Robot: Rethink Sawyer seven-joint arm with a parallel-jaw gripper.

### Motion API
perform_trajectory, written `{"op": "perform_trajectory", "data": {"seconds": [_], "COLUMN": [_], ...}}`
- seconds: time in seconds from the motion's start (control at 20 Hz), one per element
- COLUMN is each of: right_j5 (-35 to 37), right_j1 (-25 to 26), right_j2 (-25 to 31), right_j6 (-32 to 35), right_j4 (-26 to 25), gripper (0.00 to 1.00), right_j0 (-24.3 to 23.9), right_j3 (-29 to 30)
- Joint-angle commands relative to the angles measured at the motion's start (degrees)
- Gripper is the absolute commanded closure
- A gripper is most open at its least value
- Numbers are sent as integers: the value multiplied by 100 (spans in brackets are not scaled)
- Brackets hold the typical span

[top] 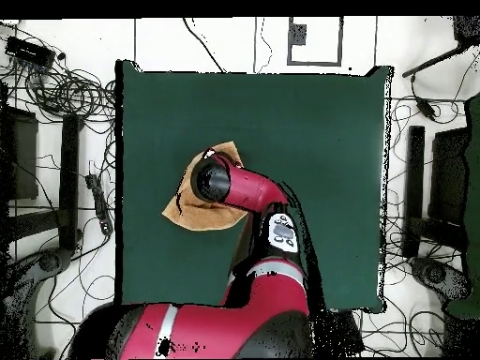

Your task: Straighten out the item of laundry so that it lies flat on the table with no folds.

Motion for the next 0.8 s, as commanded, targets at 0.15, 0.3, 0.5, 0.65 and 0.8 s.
{"op": "perform_trajectory", "data": {"seconds": [0.15, 0.3, 0.5, 0.65, 0.8], "right_j5": [-623, -365, 56, 177, 467], "right_j1": [978, 969, 1044, 1060, 1028], "right_j2": [782, 474, 17, -122, -357], "right_j6": [2767, 3322, 3641, 3719, 4212], "right_j4": [1687, 2560, 3292, 3556, 3888], "gripper": [0, 0, 0, 0, 0], "right_j0": [982, 1370, 1825, 1972, 2248], "right_j3": [384, 469, 385, 373, 402]}}
